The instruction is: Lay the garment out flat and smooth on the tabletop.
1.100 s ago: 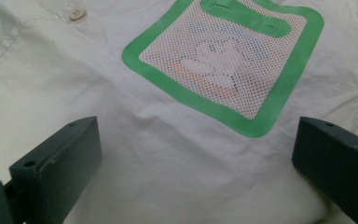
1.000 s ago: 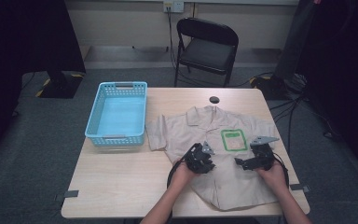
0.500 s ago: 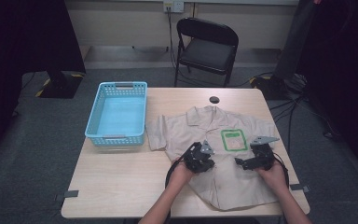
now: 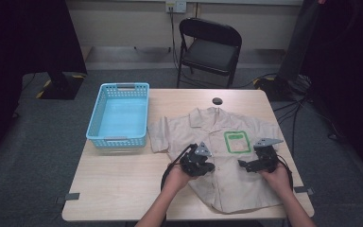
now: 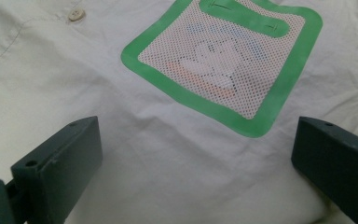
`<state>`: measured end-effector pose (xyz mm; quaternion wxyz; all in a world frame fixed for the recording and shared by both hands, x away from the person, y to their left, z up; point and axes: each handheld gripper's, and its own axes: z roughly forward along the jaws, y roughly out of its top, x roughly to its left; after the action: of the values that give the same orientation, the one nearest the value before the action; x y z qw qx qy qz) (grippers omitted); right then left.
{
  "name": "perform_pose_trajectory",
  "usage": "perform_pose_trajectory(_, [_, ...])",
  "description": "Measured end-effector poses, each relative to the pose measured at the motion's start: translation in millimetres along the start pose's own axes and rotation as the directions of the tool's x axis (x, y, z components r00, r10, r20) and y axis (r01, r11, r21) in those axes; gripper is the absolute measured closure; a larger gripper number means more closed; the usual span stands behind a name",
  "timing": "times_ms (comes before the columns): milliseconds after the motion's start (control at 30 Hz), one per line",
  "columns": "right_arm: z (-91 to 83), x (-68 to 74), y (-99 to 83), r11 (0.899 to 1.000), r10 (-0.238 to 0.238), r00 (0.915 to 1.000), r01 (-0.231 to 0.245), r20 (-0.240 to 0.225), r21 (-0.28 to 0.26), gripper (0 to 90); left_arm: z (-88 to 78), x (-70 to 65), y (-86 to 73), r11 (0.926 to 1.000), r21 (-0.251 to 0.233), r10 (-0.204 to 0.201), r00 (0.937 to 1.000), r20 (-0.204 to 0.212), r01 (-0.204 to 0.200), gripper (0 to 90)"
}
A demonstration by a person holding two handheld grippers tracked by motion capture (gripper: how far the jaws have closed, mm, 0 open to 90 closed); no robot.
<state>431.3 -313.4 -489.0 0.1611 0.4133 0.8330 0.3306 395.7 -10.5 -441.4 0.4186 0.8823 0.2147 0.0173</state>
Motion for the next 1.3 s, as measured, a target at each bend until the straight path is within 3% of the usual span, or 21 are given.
perform_pose_trajectory(1300, [-0.4,0.6,-0.4,1.000,0.003,1.0000,-0.003,0.003,0.000,0.9,-62.1,-12.1,-31.2,0.9983,-0.055,-0.019,0.9998,-0.007,0.018,87.6])
